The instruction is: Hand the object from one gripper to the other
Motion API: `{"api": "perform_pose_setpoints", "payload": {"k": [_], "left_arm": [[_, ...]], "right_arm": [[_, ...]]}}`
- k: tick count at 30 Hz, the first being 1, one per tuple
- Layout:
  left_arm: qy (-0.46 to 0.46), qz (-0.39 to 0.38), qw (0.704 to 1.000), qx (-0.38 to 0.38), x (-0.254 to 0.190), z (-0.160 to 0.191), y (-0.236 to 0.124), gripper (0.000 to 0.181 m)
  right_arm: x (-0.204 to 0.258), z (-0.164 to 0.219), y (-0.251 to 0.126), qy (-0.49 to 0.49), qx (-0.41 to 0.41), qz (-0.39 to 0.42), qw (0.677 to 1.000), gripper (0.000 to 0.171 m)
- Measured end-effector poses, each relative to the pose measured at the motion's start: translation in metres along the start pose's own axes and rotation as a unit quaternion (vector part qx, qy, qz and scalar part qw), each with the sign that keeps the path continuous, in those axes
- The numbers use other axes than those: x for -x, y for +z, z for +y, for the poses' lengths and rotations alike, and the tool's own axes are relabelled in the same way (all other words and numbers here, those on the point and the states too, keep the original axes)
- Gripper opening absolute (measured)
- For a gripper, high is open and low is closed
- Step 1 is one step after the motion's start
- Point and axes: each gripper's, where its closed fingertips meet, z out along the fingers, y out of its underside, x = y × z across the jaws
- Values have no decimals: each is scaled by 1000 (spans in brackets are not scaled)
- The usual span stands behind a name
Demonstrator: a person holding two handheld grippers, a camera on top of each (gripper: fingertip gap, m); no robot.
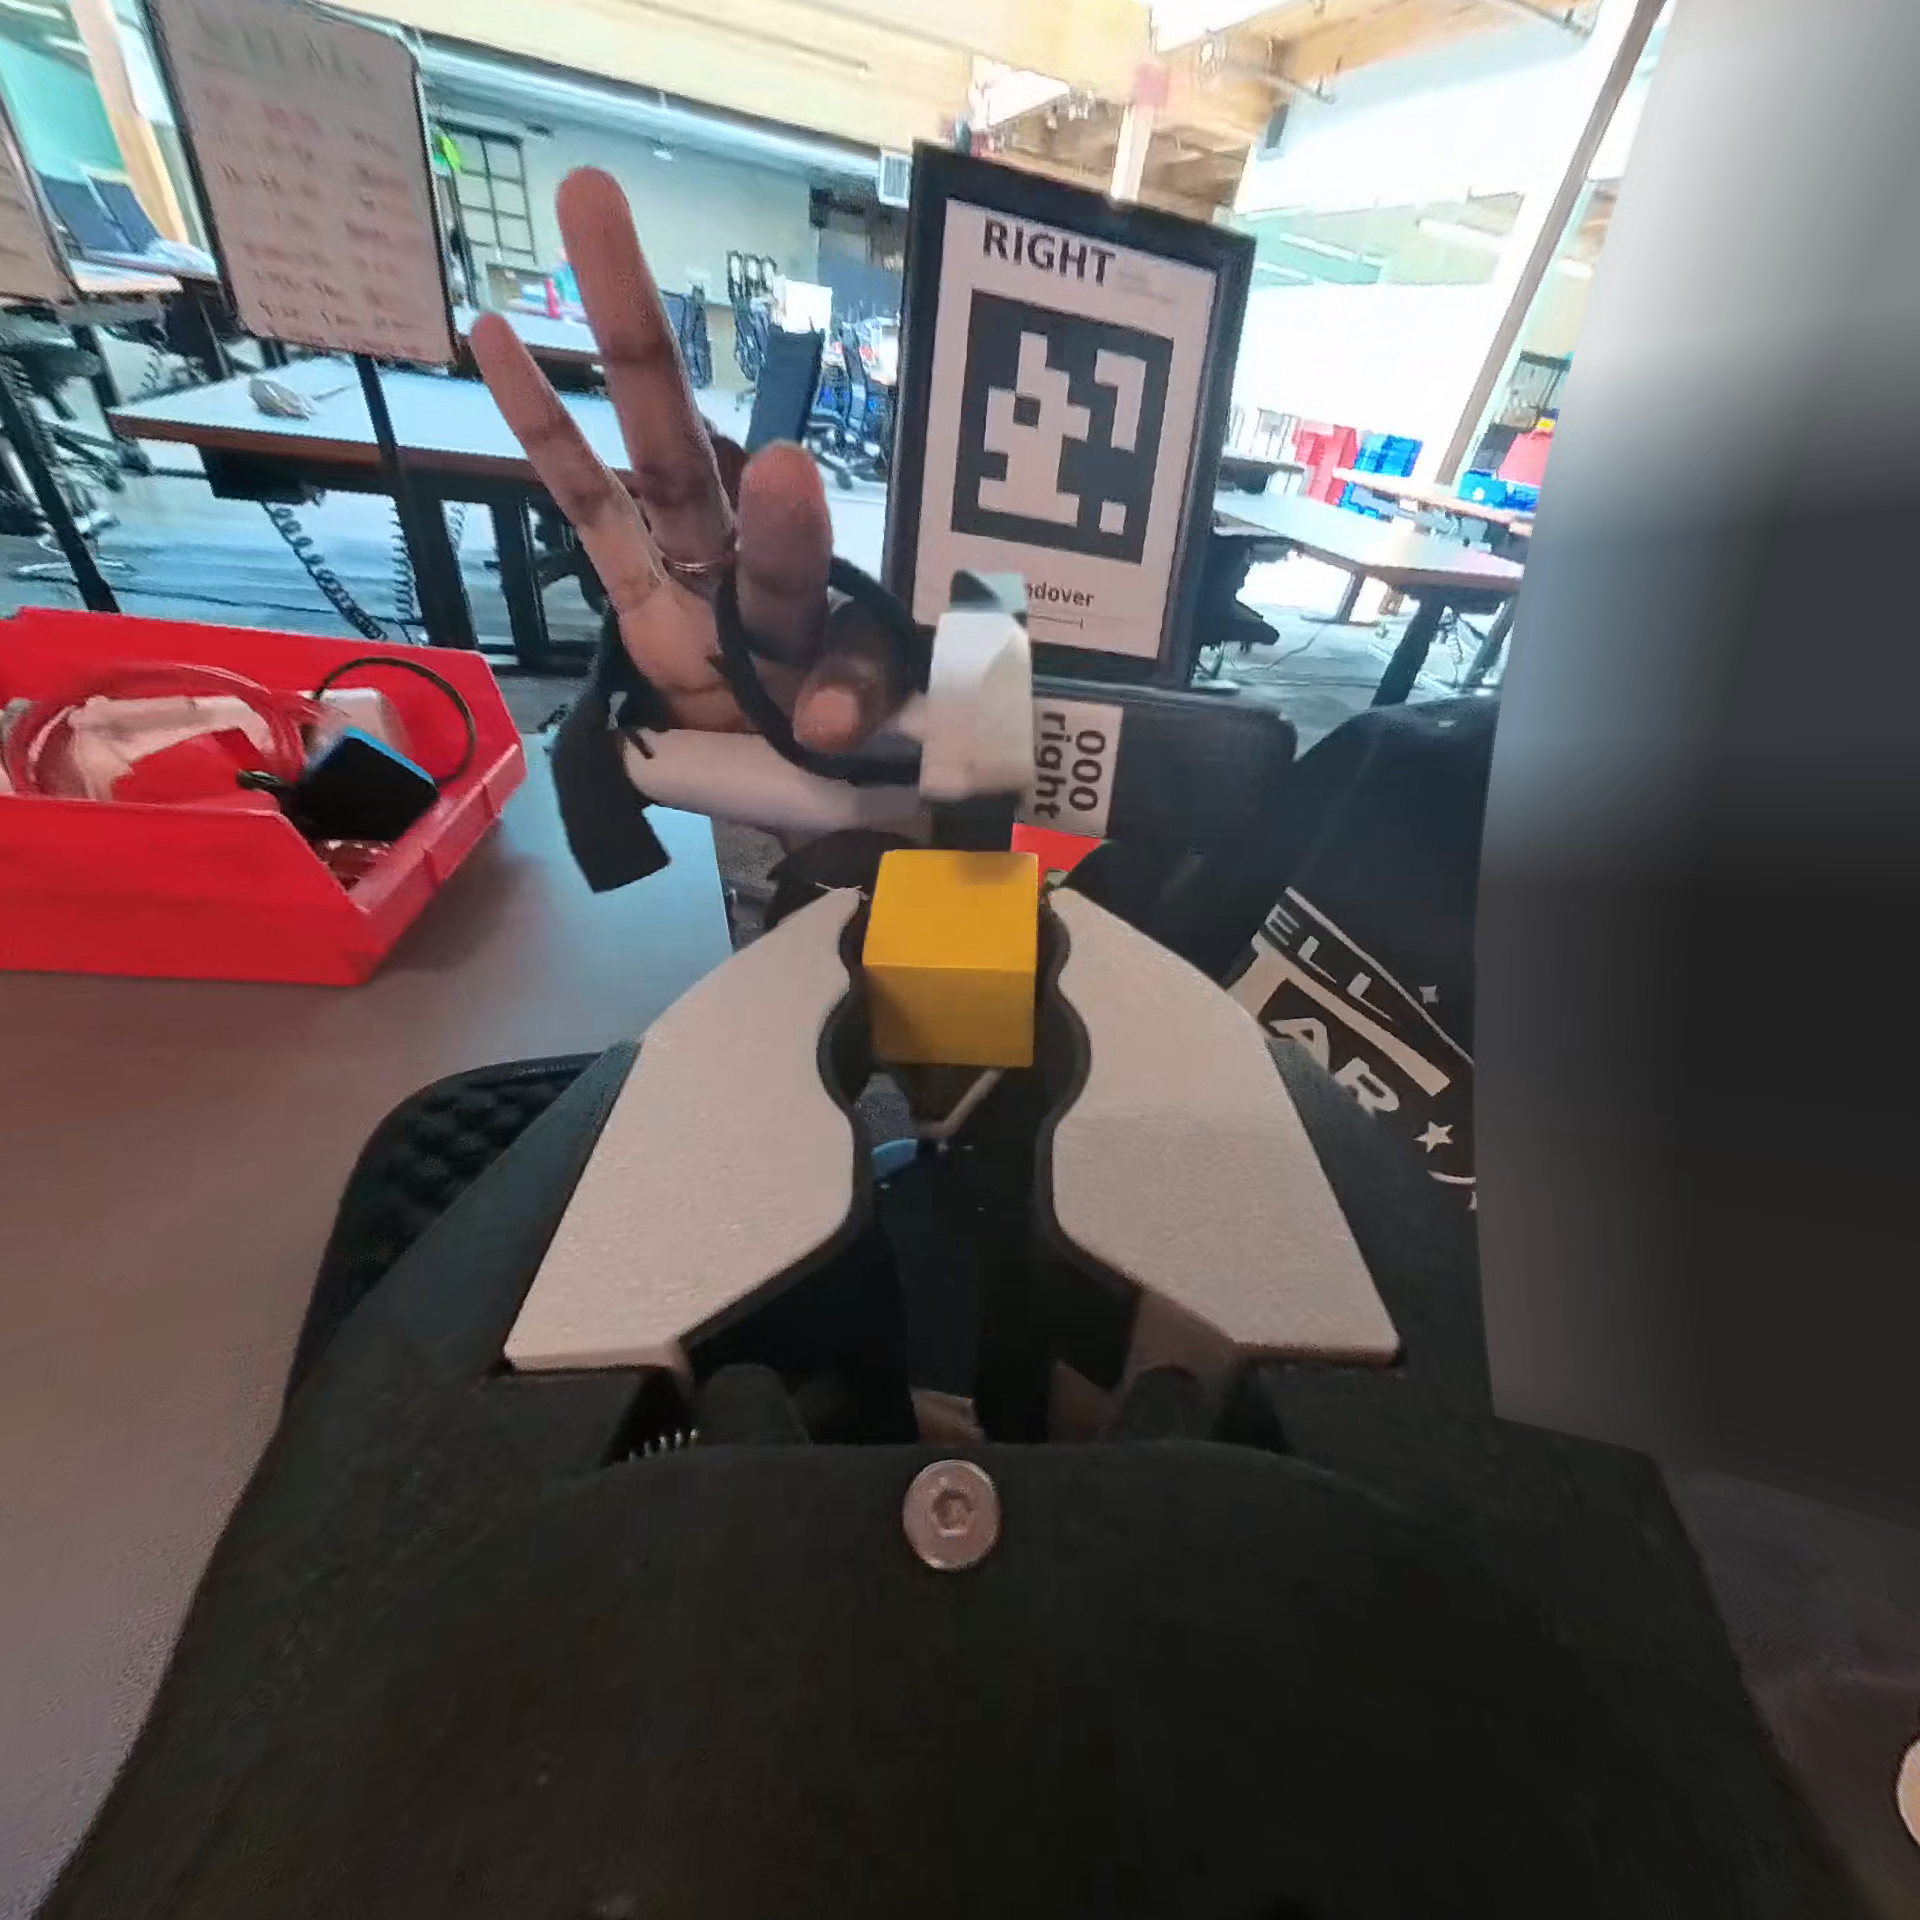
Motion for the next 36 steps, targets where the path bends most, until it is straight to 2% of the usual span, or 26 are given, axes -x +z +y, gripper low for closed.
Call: {"api": "perform_pose_setpoints", "payload": {"k": [2, 5, 7, 9, 10, 12, 13, 15, 17, 18, 20, 23, 25, 26, 28, 29, 30, 32, 34, 36], "left_arm": [[2, -2, 1000, -1, 0, 0, 2, 29], [41, -21, 999, -11, 3, -4, -2, 30], [107, -42, 992, -48, 2, -16, -8, 47], [225, -111, 964, -92, 6, -32, -19, 61], [300, -157, 935, -102, 9, -38, -26, 66], [446, -234, 860, -80, 10, -42, -36, 69], [504, -267, 820, -57, 12, -42, -39, 69], [582, -309, 752, -10, 15, -39, -39, 69], [624, -323, 711, 29, 18, -34, -33, 68], [639, -329, 694, 42, 19, -32, -29, 66], [661, -338, 666, 74, 24, -28, -23, 61], [684, -338, 638, 107, 28, -21, -15, 44], [677, -331, 646, 119, 29, -16, -10, 31], [665, -331, 659, 117, 29, -16, -10, 30], [626, -330, 701, 92, 28, -21, -11, 28], [601, -333, 723, 67, 28, -26, -13, 28], [567, -333, 752, 42, 27, -31, -17, 28], [466, -308, 830, -3, 27, -37, -22, 28], [345, -250, 903, -44, 23, -38, -23, 28], [213, -175, 959, -58, 18, -32, -19, 28]], "right_arm": [[5, 2, 3, 0, 11, -9, 1000, 35], [4, 6, 4, 37, 21, -18, 999, 34], [-2, 9, 2, 79, 19, -11, 997, 33], [-15, 15, 1, 152, 18, 9, 988, 33], [-22, 18, 0, 210, 11, 15, 978, 34], [-29, 20, 0, 363, -17, 0, 932, 34], [-30, 21, 0, 442, -30, -15, 896, 33], [-26, 18, 2, 588, -47, -73, 804, 33], [-18, 13, 2, 683, -47, -136, 716, 34], [-14, 10, 1, 705, -49, -162, 689, 34], [-5, 4, 0, 725, -43, -199, 658, 34], [6, 0, 1, 729, -21, -229, 645, 34], [8, -2, 2, 729, -15, -233, 643, 34], [7, -1, 1, 727, -13, -231, 646, 34], [3, 0, 1, 710, -21, -215, 670, 35], [-2, 1, 0, 693, -33, -199, 692, 40], [-8, 2, -1, 665, -48, -177, 724, 50], [-23, 12, -4, 571, -66, -95, 813, 66], [-36, 16, -12, 432, -77, -22, 898, 70], [-39, 14, -17, 321, -74, 9, 944, 63]]}}
